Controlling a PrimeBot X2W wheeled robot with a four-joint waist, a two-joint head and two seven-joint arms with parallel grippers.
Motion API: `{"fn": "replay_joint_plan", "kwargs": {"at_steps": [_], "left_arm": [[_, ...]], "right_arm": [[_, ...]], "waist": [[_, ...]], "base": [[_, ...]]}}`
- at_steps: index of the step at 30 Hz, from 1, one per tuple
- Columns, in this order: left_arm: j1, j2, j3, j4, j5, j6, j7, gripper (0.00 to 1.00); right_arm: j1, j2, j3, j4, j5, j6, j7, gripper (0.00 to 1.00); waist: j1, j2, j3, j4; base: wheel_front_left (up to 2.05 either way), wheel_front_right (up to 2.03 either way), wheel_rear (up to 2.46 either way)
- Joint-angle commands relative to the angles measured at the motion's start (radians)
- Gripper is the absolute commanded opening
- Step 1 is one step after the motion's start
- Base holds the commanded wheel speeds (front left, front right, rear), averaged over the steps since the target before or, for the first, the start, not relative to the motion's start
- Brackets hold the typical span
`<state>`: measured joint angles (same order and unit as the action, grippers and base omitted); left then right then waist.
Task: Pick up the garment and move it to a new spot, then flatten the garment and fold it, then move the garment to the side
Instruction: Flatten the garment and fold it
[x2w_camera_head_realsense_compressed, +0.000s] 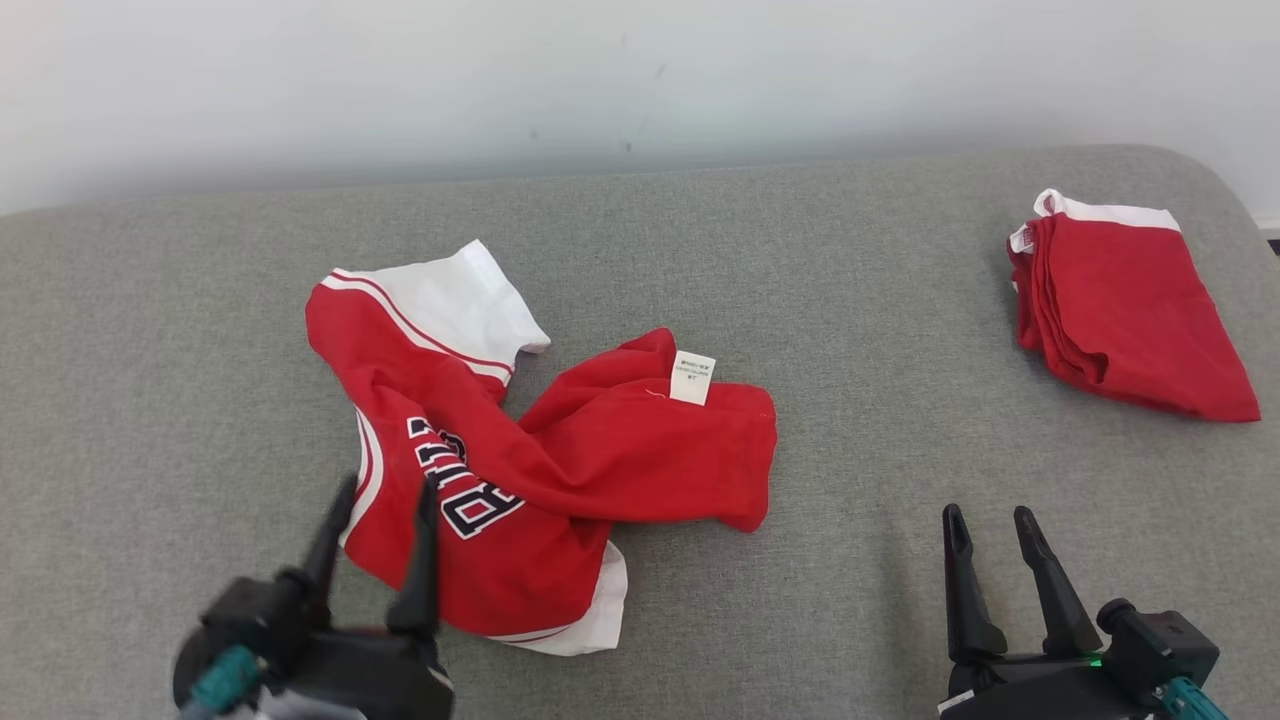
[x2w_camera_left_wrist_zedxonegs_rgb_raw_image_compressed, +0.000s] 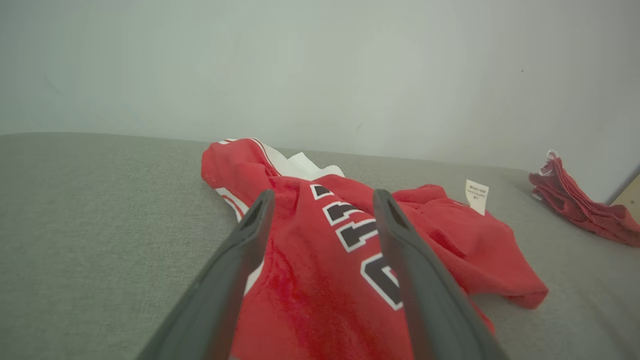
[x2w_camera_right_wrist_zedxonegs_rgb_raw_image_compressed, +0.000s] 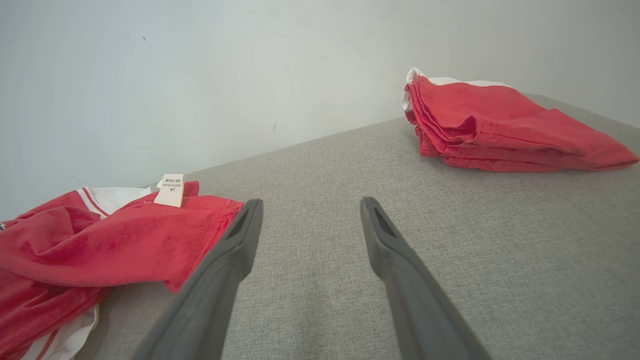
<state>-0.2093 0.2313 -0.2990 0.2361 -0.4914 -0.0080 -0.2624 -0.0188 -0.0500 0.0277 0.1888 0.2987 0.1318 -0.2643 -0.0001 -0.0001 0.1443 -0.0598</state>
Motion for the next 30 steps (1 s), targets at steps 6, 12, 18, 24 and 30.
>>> {"fn": "replay_joint_plan", "kwargs": {"at_steps": [6,12,18,24,30], "left_arm": [[0.103,-0.028,-0.039,-0.019,-0.004,0.006,0.002,1.0],[0.155,-0.047,-0.077,0.008,-0.008,-0.002,0.013,1.0],[0.174,-0.064,-0.12,0.053,0.003,-0.007,0.022,1.0],[0.153,-0.08,-0.146,0.135,0.015,-0.018,0.017,1.0],[0.106,-0.106,-0.134,0.207,0.002,-0.032,0.005,1.0]], "right_arm": [[0.002,0.0,-0.001,0.002,-0.001,-0.003,0.0,1.0],[-0.001,-0.001,0.001,0.003,0.0,-0.003,0.0,1.0],[0.006,0.0,-0.003,0.007,-0.004,-0.003,0.0,1.0],[0.008,0.0,-0.004,0.009,-0.009,-0.003,0.0,1.0],[0.006,-0.001,-0.007,0.011,-0.012,-0.003,0.0,1.0]], "waist": [[0.0001,0.0001,0.003,0.011],[0.0001,0.0001,0.004,0.006],[0.0001,0.0001,0.008,-0.009],[0.0001,0.0001,0.01,-0.021],[0.0001,0.0001,0.009,-0.025]], "base": [[0.0,0.0,0.0],[0.0,0.0,0.0],[0.0,0.0,0.0],[0.0,0.0,0.0],[0.0,0.0,0.0]]}}
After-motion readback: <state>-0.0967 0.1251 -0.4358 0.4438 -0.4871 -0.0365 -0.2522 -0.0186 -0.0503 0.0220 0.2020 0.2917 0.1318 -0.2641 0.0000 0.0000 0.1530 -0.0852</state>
